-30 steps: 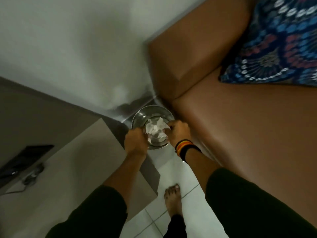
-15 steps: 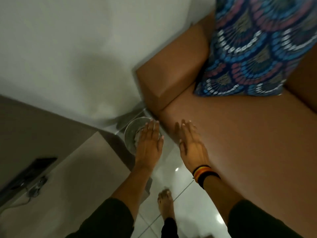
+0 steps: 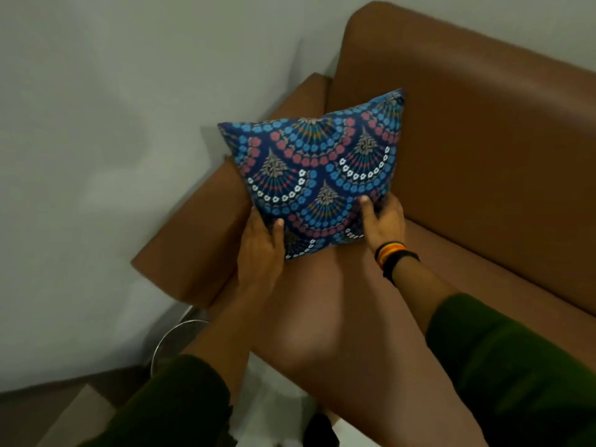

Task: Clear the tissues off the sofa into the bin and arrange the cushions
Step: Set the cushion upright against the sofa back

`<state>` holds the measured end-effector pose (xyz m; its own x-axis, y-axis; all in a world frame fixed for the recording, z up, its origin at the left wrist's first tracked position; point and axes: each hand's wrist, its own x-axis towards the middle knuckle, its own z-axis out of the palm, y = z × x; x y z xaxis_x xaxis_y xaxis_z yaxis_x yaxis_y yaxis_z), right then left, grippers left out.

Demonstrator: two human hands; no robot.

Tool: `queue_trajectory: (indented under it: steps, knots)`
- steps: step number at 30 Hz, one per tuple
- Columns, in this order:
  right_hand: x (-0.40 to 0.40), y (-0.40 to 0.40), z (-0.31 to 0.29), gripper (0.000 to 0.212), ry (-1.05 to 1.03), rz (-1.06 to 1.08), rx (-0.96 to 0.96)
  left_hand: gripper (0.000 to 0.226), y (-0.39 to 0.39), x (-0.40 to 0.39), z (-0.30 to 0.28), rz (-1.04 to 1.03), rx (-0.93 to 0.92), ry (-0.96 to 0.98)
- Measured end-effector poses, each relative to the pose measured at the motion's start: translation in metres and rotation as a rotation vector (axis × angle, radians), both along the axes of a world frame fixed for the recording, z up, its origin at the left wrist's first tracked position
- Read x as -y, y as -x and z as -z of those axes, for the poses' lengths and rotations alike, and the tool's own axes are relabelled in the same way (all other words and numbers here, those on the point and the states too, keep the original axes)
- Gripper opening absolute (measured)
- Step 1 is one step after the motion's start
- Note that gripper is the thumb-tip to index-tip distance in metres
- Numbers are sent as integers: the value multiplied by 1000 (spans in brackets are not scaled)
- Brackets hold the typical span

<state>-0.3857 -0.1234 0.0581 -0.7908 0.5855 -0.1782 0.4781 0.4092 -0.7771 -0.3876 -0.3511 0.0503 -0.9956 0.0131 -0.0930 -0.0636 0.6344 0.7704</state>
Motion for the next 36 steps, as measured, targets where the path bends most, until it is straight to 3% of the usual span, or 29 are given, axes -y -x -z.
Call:
queue_trajectory:
  steps: [5,8,13,16,23,26,30,33,36]
  knots:
    - [-41,56,9,81,226,128,-33,69,19,-33,18,-157,-34,-86]
    - [-52,75,14,98,361,153,32,68,21,-43,30,-225,-72,-112]
    - [-58,63,7,114,427,191,7,53,22,-59,27,-247,-126,-95]
    - [-66,21,-7,115,456,253,-66,46,14,-73,15,-186,-123,-87]
    - [-132,-100,-15,91,433,553,-270,58,6,-173,-5,152,-100,-91]
    - [-163,-128,-6,88,384,621,-251,58,10,-214,12,295,84,-217]
    - [-190,-138,9,79,442,561,-171,75,21,-232,31,367,300,-276]
    - [-185,-165,4,82,438,555,-194,83,0,-222,17,432,229,-157]
    - [-165,-189,3,97,319,522,-117,85,-27,-215,9,434,40,47]
